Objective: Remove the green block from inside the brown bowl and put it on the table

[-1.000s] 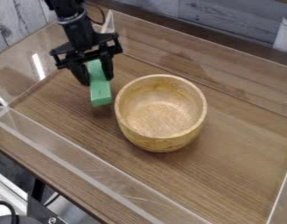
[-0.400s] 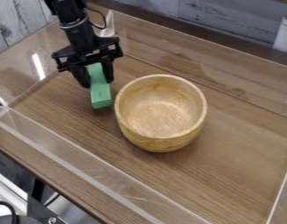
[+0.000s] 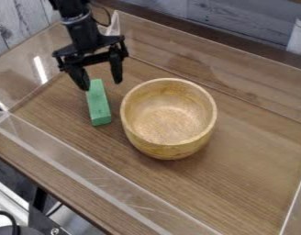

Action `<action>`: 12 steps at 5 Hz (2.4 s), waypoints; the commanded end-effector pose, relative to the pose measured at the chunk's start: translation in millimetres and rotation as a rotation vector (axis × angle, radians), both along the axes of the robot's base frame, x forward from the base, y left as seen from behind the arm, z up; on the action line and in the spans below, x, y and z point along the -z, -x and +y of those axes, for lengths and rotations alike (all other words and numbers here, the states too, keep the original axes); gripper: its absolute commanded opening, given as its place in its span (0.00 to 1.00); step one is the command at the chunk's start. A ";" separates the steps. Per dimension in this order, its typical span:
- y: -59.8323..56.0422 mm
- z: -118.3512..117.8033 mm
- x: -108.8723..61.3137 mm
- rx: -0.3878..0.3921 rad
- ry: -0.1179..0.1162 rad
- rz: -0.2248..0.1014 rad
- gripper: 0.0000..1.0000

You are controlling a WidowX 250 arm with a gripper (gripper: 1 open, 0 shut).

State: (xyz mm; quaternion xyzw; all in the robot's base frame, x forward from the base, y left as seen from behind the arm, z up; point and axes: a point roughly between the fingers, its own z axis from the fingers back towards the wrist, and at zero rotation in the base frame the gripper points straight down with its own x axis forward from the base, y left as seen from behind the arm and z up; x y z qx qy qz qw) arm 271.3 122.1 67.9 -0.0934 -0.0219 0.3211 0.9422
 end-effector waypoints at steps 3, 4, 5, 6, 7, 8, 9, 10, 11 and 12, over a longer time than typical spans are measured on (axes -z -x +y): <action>-11.3 7.0 -53.4 0.032 -0.050 -0.104 1.00; -11.6 11.5 -74.6 0.050 -0.047 -0.128 1.00; -8.0 16.7 -89.2 0.075 -0.065 -0.149 1.00; -5.6 24.4 -84.4 0.061 -0.087 -0.150 1.00; -6.2 28.0 -73.5 0.064 -0.105 -0.134 0.00; -10.3 39.2 -55.3 0.049 -0.133 -0.114 0.00; -11.6 44.7 -31.0 0.054 -0.157 -0.086 0.00; -11.9 47.2 -8.7 0.058 -0.177 -0.074 0.00; -12.0 49.6 7.8 0.062 -0.190 -0.064 0.00; -12.7 51.9 19.1 0.060 -0.200 -0.055 0.00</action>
